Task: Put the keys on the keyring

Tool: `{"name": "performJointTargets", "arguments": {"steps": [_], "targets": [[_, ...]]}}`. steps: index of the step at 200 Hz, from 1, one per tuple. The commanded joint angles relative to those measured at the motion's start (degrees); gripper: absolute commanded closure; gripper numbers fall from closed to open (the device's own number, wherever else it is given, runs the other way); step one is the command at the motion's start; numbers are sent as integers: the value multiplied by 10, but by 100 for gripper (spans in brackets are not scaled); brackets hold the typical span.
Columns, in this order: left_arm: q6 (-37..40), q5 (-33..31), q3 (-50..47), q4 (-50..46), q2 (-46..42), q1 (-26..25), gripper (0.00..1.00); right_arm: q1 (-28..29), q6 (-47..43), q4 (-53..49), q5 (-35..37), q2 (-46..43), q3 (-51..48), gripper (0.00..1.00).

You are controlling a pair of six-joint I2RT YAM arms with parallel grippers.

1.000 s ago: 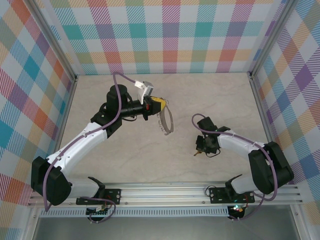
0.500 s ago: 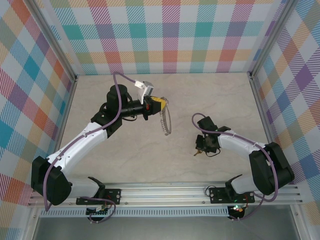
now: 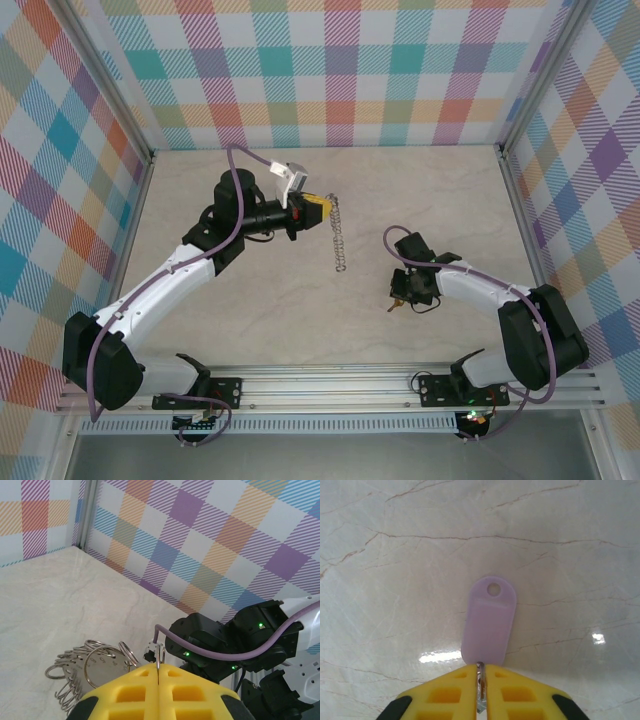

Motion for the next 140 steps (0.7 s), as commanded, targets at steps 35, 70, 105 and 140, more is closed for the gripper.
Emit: {"name": "performJointTargets", "arguments": {"steps": [35,70,105,140], "targets": [[-10,17,-2,34,-2,-9,100,3,-6,5,-6,1,2,93],[-9,17,-1,32,-1,-10,100,3,-5,8,-7,1,-3,93],[-9,17,-1,33,-2,-11,100,3,-5,7,-6,3,-4,84],[-9,16,-1,33,-2,-11,100,3,-6,7,-5,4,-4,84]]}}
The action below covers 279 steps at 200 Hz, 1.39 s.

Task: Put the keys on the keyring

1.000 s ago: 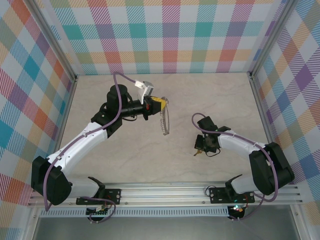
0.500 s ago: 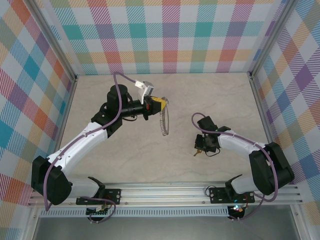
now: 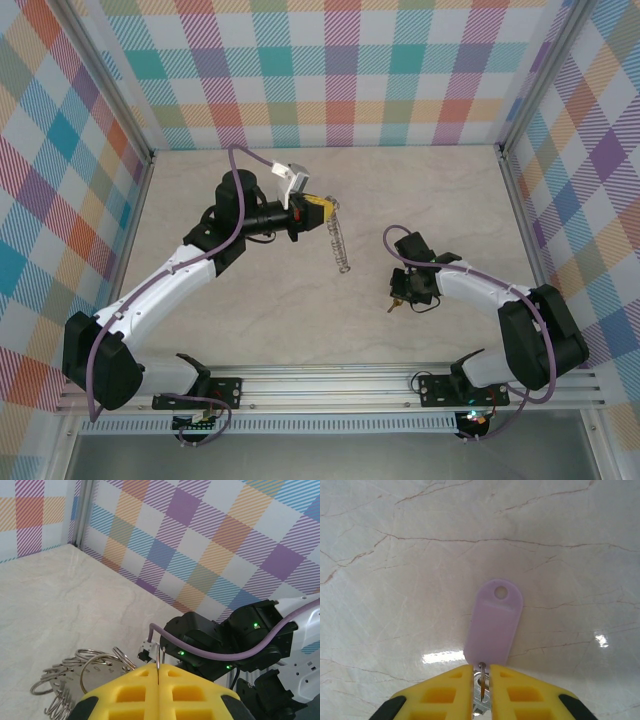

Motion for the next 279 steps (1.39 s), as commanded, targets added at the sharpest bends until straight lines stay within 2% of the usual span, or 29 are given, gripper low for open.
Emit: {"name": "performJointTargets", "arguments": {"steps": [1,82,105,118,150,191,221,279], "targets": [[0,16,-1,33,-1,-5,100,3,-6,1,-1,4,-4,84],[0,16,-1,35,-1,-6,100,3,-6,6,-4,13,-5,86],[0,17,-1,35,-1,-6,100,3,-7,5,-4,10,-4,90],[0,17,-1,35,-1,-6,100,3,-6,0,-3,5,-3,100],[5,17,3,29,0,-5,100,3,-20,-19,-11,-38,19,100],[23,26,25,-4,6,-7,100,0,-83,19,-94,-128,82,100],[42,30,57,-48,19,-13,100,-14,-118,65,-161,-155,128,100],[88,62,116,-105,36,-13,100,-70,-139,262,-345,-187,132,100]]}}
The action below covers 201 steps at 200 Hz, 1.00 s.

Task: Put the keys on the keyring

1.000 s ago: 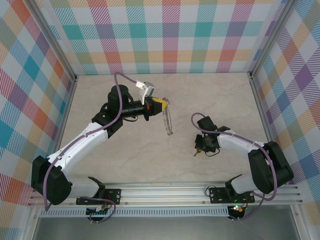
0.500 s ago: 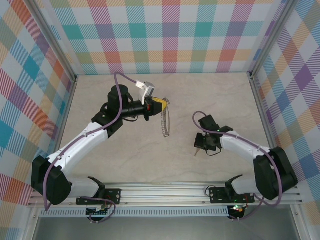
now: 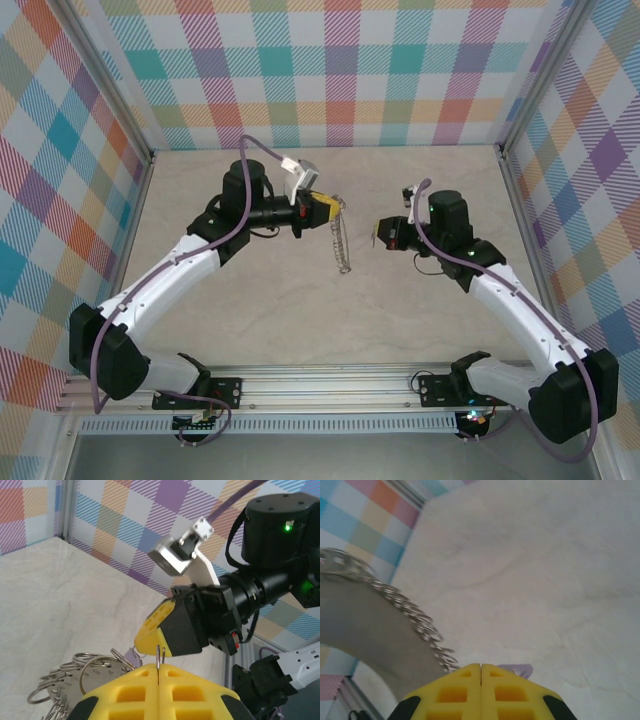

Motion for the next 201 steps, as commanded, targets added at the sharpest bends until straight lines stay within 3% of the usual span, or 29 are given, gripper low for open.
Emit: {"name": "performJointTargets", "arguments": {"steps": [1,45,144,201], "targets": [[38,34,45,-25,2,-5,100,-21,-21,122,-110,-21,0,100],[64,62,94,-78,17,-5,100,-51,12,243,-186,-39,-20,100],[42,115,141,-64,46,-10,100,-52,71,348,-158,-111,-75,100],[49,111,157,-80,57,-25,100,-48,99,394,-153,-96,-83,100]]}}
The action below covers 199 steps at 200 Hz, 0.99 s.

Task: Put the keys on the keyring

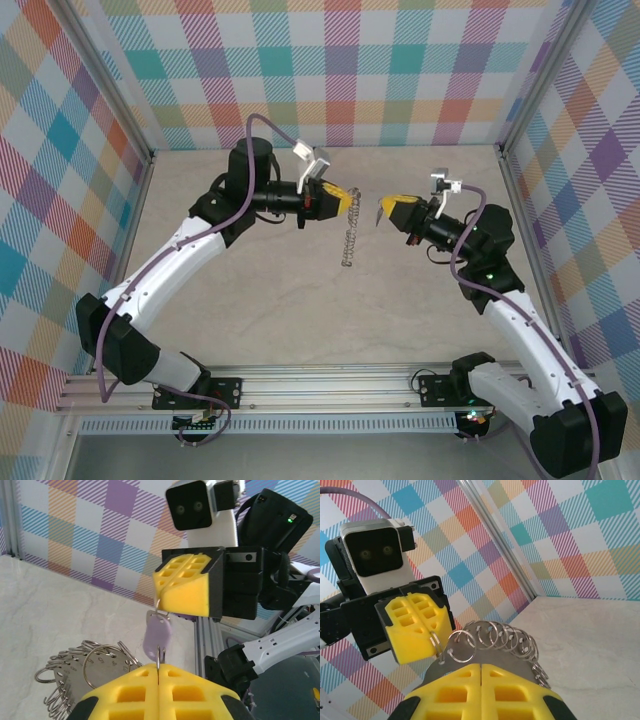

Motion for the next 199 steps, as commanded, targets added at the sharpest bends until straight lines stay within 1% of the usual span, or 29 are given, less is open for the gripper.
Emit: {"name": "performJointTargets", "arguments": {"steps": [1,35,58,79,199], "targets": [[2,14,29,0,4,-12,100,2,18,55,0,6,-1,100],[16,-26,33,-15,6,-26,100,15,14,63,2,14,5,100],[12,-56,34,-10,10,-34,100,26,4,59,3,17,11,100],[1,-68,30,7,9,-36,100,34,-3,54,0,18,14,100],[-10,-72,30,17,13,-38,100,62,-18,44,0,20,40,100]]}}
